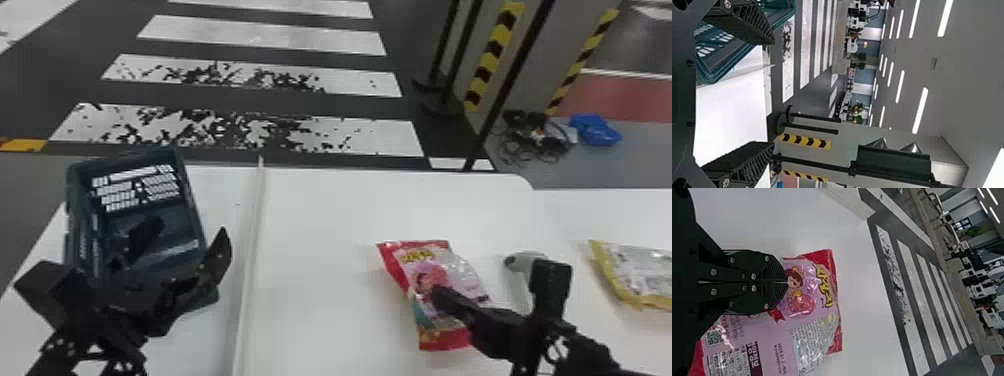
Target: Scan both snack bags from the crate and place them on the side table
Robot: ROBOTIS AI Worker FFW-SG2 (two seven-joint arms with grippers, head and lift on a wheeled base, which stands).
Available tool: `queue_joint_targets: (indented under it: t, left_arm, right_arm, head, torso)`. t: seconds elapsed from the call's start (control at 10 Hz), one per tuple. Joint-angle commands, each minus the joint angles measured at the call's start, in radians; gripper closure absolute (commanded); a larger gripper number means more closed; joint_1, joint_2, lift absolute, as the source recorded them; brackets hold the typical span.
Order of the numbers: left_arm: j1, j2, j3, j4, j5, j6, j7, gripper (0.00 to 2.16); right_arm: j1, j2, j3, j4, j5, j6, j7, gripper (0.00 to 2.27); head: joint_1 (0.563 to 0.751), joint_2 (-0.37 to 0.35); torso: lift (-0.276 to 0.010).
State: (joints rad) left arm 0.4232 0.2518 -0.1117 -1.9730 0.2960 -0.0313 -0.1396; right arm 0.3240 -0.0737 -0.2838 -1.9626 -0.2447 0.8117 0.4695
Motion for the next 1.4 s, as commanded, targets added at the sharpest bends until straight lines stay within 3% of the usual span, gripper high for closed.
queue_joint_targets:
  t: [0.0,0.3,0.7,0.9,1.3]
  left_arm:
    - [-0.001,0.000,0.000,0.002,0.002,0.000,0.000,0.08]
    - [0.000,0.001,0.001,0.005,0.003,-0.003,0.000,0.08]
    - [0.002,0.000,0.000,0.000,0.003,-0.006,-0.002,0.08]
    - [0.003,0.001,0.000,-0.003,0.003,-0.006,-0.003,0.08]
    - [-0.004,0.001,-0.009,-0.001,0.002,-0.006,-0.003,0.08]
  right_arm:
    - [0.001,0.000,0.025,0.037,0.005,-0.027,0.000,2.26]
    - [0.006,0.003,0.049,0.053,0.004,-0.055,0.000,2.26]
    - [0.004,0.018,-0.072,-0.062,-0.091,-0.045,-0.011,2.26]
    - [-0.029,0.018,-0.130,-0.012,-0.056,-0.055,-0.046,2.26]
    - [-0.057,0.014,-0.140,0.094,0.062,-0.082,-0.064,2.26]
  head:
    - [0.695,-0.126]
    - [0.695,-0.102]
    - [0.695,-0.108]
    - [0.695,-0.143]
    - [0.695,-0.234]
  torso:
    - [-0.095]
    - [-0.095]
    - [-0.095]
    - [-0.095]
    - [-0.095]
